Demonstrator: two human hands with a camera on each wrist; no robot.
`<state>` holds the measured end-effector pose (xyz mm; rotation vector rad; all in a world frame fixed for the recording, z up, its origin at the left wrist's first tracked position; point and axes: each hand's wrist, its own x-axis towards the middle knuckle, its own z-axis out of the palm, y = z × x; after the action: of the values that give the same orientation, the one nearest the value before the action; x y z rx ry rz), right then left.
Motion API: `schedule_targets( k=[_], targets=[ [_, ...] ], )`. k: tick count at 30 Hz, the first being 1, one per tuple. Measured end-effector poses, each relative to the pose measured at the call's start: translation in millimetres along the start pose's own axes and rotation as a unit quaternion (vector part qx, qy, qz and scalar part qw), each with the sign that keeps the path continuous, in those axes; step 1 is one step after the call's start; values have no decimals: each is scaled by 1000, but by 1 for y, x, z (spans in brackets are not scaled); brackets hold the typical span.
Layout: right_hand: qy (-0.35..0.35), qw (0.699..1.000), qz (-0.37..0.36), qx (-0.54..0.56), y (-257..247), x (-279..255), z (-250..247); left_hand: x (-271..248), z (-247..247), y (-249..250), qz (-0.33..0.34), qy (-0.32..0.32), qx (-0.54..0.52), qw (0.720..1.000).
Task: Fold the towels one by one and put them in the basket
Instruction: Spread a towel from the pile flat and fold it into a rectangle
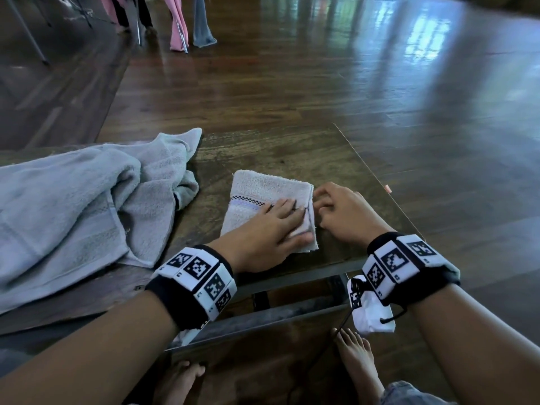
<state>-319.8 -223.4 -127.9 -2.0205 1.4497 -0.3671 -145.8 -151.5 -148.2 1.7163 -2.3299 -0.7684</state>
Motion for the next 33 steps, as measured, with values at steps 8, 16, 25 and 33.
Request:
schedule_targets(
  k=[8, 16, 25, 33],
  targets=[
    [37, 999, 3, -26, -10, 0, 9, -10, -26, -9, -29, 5, -11, 999],
    [15, 998, 27, -51, -11, 8, 12, -10, -20, -5, 27, 112, -44, 992],
    [-5, 976, 170, 133, -16, 28, 10, 4, -13, 21, 0, 355, -200, 913],
    [1, 954, 187, 232, -6, 31, 7, -1, 7, 18, 92, 165, -123, 974]
  ],
)
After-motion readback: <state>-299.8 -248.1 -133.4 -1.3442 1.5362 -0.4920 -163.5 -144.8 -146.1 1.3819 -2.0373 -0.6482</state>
